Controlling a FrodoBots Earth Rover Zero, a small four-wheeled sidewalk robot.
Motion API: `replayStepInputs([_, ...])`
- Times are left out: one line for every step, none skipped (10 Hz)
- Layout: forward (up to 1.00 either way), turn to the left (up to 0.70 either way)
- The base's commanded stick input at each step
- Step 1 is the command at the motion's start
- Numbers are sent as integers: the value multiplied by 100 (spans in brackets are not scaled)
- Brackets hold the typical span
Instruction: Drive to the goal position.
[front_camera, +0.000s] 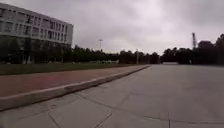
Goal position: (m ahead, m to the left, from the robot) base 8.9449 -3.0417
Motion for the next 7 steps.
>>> replayStepInputs([70, -28])
replayStepInputs([70, -35])
replayStepInputs([70, -35])
replayStepInputs([70, -35])
replayStepInputs([70, -35])
replayStepInputs([70, -35])
replayStepInputs([70, -35])
